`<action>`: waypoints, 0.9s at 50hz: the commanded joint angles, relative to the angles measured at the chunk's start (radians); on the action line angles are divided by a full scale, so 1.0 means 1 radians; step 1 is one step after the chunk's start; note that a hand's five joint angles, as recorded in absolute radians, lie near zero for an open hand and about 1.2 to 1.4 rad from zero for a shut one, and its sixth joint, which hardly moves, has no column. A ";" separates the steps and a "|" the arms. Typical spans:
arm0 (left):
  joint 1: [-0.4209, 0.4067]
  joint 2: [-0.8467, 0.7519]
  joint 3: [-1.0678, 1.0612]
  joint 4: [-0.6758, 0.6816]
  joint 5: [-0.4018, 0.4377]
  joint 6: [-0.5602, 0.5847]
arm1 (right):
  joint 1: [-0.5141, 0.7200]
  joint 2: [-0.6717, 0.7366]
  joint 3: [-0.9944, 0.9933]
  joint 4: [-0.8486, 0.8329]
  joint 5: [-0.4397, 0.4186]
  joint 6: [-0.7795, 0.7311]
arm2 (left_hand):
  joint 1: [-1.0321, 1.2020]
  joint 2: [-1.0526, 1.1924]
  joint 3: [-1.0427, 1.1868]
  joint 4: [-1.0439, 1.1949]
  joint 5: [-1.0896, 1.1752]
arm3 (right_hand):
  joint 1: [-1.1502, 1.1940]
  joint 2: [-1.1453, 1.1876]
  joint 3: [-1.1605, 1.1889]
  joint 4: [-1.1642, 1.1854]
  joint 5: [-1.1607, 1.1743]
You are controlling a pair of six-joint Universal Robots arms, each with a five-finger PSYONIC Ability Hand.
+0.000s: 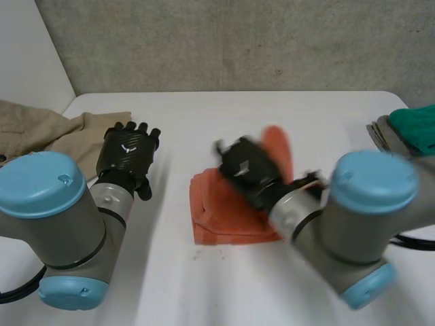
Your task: Fold the laundry.
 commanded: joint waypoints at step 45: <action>-0.150 -0.365 0.339 -0.275 0.001 -0.089 | -0.147 0.269 -0.313 0.408 0.115 0.708 | 0.021 0.003 -0.001 0.008 0.000 | -0.802 -0.050 -1.006 -1.013 -0.988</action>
